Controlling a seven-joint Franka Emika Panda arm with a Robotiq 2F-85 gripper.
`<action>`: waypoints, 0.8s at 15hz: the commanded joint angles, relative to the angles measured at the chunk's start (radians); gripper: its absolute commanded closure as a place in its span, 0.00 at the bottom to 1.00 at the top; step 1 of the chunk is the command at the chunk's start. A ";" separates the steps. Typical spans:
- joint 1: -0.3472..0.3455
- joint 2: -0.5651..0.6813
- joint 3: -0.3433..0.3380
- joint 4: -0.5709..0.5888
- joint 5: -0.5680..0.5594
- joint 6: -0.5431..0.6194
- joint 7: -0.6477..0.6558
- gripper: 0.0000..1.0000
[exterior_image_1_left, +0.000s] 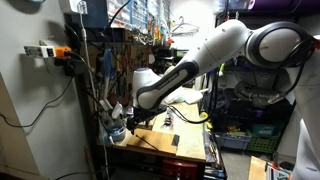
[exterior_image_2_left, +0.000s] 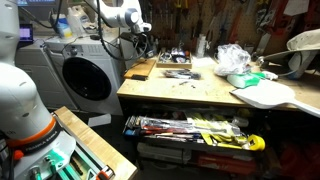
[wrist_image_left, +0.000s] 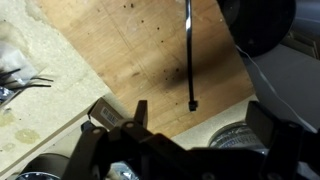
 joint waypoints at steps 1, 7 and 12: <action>0.029 0.080 -0.030 0.076 0.021 -0.002 -0.008 0.00; 0.034 0.149 -0.040 0.151 0.041 -0.016 -0.016 0.13; 0.043 0.176 -0.047 0.186 0.049 -0.041 -0.012 0.28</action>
